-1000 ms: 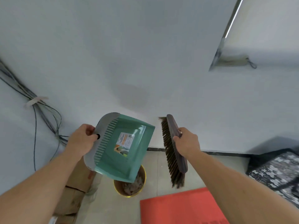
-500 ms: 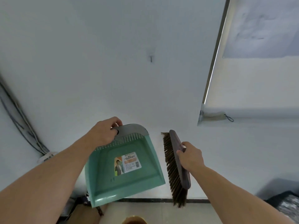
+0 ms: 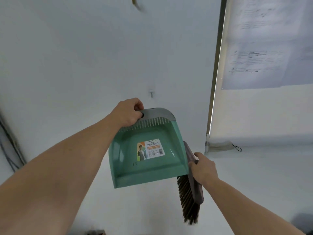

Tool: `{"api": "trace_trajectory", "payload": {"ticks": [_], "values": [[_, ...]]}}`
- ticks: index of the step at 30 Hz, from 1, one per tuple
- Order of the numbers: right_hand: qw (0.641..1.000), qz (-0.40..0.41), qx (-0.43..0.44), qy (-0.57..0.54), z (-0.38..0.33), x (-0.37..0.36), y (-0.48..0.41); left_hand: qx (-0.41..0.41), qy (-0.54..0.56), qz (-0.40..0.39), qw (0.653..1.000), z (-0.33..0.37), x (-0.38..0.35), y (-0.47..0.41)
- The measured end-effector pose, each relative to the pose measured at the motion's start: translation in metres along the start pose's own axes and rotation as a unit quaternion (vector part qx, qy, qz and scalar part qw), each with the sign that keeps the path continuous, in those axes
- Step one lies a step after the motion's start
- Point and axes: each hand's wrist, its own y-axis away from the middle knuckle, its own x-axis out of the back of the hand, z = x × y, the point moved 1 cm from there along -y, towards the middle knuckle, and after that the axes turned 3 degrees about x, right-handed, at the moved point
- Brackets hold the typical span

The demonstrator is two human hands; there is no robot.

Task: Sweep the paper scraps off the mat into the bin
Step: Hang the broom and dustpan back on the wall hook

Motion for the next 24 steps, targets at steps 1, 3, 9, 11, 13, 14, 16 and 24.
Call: {"api": "trace_trajectory", "payload": {"ticks": [1,3,9,11,13,14,16,24], "values": [[1.0,-0.001,0.002,0.001,0.001,0.002,-0.006,-0.002,-0.009,0.004,1.0,0.006,0.0,-0.009],[1.0,-0.002,0.007,-0.003,0.003,0.007,-0.024,0.0,-0.03,0.015,0.999,0.015,-0.002,-0.028],[0.999,-0.033,0.007,0.014,0.019,0.016,-0.073,0.021,-0.064,0.025,0.997,0.018,-0.017,-0.081],[0.998,-0.058,0.011,0.022,0.029,0.02,-0.079,0.036,-0.072,0.025,0.996,0.018,-0.024,-0.094],[0.997,-0.079,0.016,0.022,0.039,0.026,-0.084,0.044,-0.077,0.022,0.996,0.019,-0.028,-0.107],[0.996,-0.087,0.02,0.029,0.042,0.03,-0.087,0.044,-0.079,0.019,0.996,0.019,-0.029,-0.112],[0.991,-0.112,0.035,0.063,0.043,0.037,-0.092,0.043,-0.073,0.015,0.996,0.02,-0.028,-0.122],[0.97,-0.194,0.09,0.116,0.014,0.041,-0.107,0.073,-0.093,0.001,0.993,0.021,-0.024,-0.143]]}}
